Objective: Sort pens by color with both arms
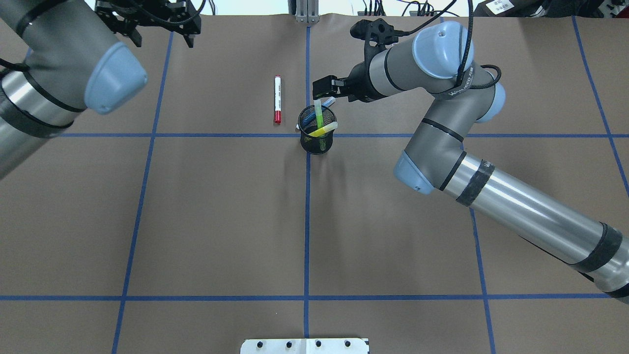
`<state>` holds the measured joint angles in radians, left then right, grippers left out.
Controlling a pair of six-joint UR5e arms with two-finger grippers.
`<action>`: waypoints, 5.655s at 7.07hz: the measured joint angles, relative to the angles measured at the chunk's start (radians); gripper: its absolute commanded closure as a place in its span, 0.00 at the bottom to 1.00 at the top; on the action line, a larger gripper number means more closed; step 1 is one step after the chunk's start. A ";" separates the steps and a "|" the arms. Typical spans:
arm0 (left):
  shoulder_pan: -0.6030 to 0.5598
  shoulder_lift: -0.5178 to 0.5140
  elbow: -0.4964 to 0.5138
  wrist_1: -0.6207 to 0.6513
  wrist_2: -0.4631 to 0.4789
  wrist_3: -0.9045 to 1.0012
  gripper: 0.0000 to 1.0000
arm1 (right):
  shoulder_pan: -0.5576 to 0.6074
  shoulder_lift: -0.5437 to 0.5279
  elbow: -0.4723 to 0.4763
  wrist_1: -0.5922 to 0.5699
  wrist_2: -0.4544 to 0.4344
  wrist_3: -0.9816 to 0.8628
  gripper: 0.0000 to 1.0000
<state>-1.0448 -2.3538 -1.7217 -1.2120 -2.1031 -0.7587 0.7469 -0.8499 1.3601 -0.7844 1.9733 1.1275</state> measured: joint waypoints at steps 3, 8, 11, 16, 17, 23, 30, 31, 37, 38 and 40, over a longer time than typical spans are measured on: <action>-0.181 0.093 -0.022 0.099 -0.100 0.329 0.01 | -0.013 0.034 -0.037 0.002 -0.072 -0.081 0.30; -0.393 0.240 0.062 0.104 -0.128 0.784 0.01 | -0.018 0.074 -0.109 0.000 -0.103 -0.085 0.43; -0.496 0.269 0.217 0.097 -0.135 1.016 0.01 | -0.025 0.085 -0.126 -0.003 -0.103 -0.074 0.61; -0.503 0.215 0.258 0.098 -0.142 0.948 0.01 | -0.036 0.086 -0.132 -0.004 -0.103 -0.066 0.64; -0.477 0.188 0.250 0.098 -0.155 0.883 0.01 | -0.039 0.086 -0.134 -0.004 -0.103 -0.066 0.67; -0.364 0.165 0.155 0.096 -0.238 0.606 0.01 | -0.043 0.086 -0.127 -0.004 -0.093 -0.050 1.00; -0.353 0.164 0.131 0.102 -0.243 0.598 0.01 | 0.047 0.089 -0.091 -0.006 0.066 0.003 1.00; -0.353 0.163 0.128 0.102 -0.244 0.596 0.01 | 0.071 0.107 -0.089 -0.005 0.073 0.032 1.00; -0.320 0.161 0.142 0.099 -0.248 0.589 0.01 | 0.150 0.313 -0.304 -0.004 0.072 0.229 0.99; -0.317 0.156 0.148 0.097 -0.248 0.588 0.01 | 0.151 0.371 -0.393 -0.004 0.072 0.228 0.99; -0.317 0.154 0.145 0.101 -0.247 0.587 0.01 | 0.128 0.480 -0.542 -0.006 0.068 0.227 0.98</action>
<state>-1.3613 -2.1997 -1.5772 -1.1114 -2.3497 -0.1713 0.8753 -0.3700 0.8179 -0.7908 2.0417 1.3549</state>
